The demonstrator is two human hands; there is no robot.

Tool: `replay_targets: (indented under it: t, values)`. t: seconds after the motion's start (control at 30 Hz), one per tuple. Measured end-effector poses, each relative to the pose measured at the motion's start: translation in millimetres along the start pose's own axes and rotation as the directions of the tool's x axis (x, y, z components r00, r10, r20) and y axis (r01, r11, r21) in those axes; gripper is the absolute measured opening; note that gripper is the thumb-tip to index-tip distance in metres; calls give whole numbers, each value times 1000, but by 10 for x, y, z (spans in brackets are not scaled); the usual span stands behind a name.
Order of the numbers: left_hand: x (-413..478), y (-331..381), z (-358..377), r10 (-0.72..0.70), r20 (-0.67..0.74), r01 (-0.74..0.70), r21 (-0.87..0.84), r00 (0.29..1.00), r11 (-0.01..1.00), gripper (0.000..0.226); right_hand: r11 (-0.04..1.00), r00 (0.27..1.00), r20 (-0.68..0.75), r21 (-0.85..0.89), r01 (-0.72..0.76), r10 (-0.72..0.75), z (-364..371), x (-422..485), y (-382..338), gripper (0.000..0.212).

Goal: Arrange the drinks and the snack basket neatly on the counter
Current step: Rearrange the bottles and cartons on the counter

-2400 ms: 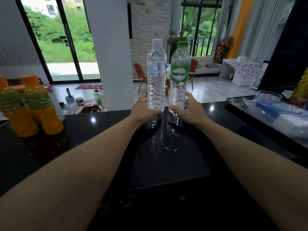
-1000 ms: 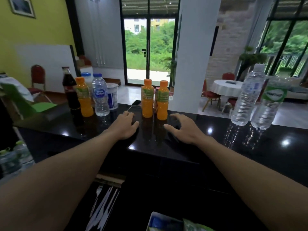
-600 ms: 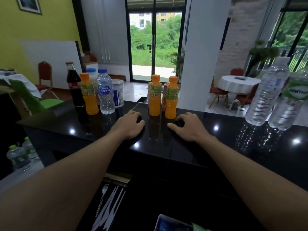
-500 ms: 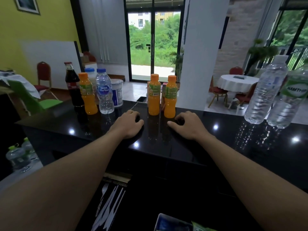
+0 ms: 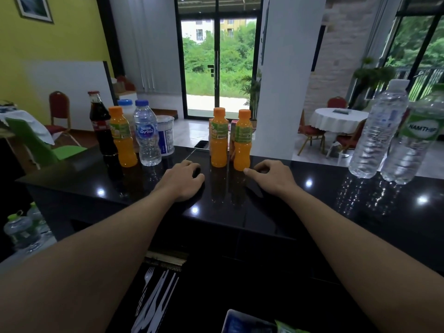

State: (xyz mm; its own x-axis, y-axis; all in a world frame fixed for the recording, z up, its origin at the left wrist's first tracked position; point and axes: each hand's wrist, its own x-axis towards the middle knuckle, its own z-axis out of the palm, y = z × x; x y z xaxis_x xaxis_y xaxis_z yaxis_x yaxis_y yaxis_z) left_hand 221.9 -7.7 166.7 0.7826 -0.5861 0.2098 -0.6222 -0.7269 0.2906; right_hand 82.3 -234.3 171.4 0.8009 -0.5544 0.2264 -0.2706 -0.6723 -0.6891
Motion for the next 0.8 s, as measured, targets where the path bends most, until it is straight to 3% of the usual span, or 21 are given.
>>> replay_targets:
  t: [0.2, 0.27, 0.37, 0.5, 0.6, 0.8]
  values:
    - [-1, -15, -7, 1, -1, -1, 6, 1000, 1000, 56, 989, 988, 69, 24, -143, 141, 56, 162, -200, 100]
    - [2, -21, -10, -7, 3, 7, -3, 1000, 1000, 58, 989, 990, 52, 54, -137, 134, 101, 227, -253, 106]
    - [-4, -23, -12, -6, -4, 6, -14, 1000, 1000, 57, 989, 995, -16, 117, -94, 97, 213, 278, -280, 95]
    - [-9, -18, -12, 1, -19, -2, -22, 1000, 1000, 57, 997, 994, -74, -24, -78, 77, 358, 291, -258, 72]
    - [-12, -9, -19, 0, -20, -1, -28, 1000, 1000, 56, 997, 993, -87, -27, -77, 74, 359, 311, -244, 59]
    - [-19, -1, -31, -4, -42, 2, -42, 999, 999, 54, 999, 995, -90, 18, -46, 48, 336, 251, -205, 50]
